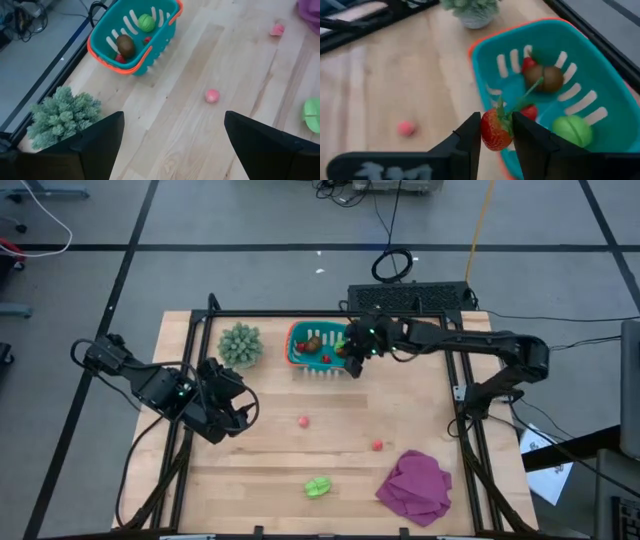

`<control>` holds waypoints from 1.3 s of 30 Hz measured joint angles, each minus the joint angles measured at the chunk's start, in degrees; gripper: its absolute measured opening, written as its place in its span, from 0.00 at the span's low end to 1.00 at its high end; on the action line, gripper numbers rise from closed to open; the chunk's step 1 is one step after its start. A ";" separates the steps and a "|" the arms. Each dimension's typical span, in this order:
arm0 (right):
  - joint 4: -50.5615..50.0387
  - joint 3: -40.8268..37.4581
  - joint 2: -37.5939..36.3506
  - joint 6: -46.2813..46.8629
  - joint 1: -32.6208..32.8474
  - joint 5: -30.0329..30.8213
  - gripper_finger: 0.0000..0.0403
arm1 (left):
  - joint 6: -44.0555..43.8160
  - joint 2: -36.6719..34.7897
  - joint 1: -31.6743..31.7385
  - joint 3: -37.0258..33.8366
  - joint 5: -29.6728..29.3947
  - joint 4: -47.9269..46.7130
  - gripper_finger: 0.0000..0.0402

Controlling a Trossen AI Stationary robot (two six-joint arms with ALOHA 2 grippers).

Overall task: Pick and placing Produce into tupperware
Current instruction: Put the red strawberry into the blue basket

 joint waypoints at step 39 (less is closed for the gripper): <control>-18.61 17.54 22.72 -9.31 -10.30 -3.06 0.23 | 4.08 0.00 0.00 0.00 0.05 0.20 0.87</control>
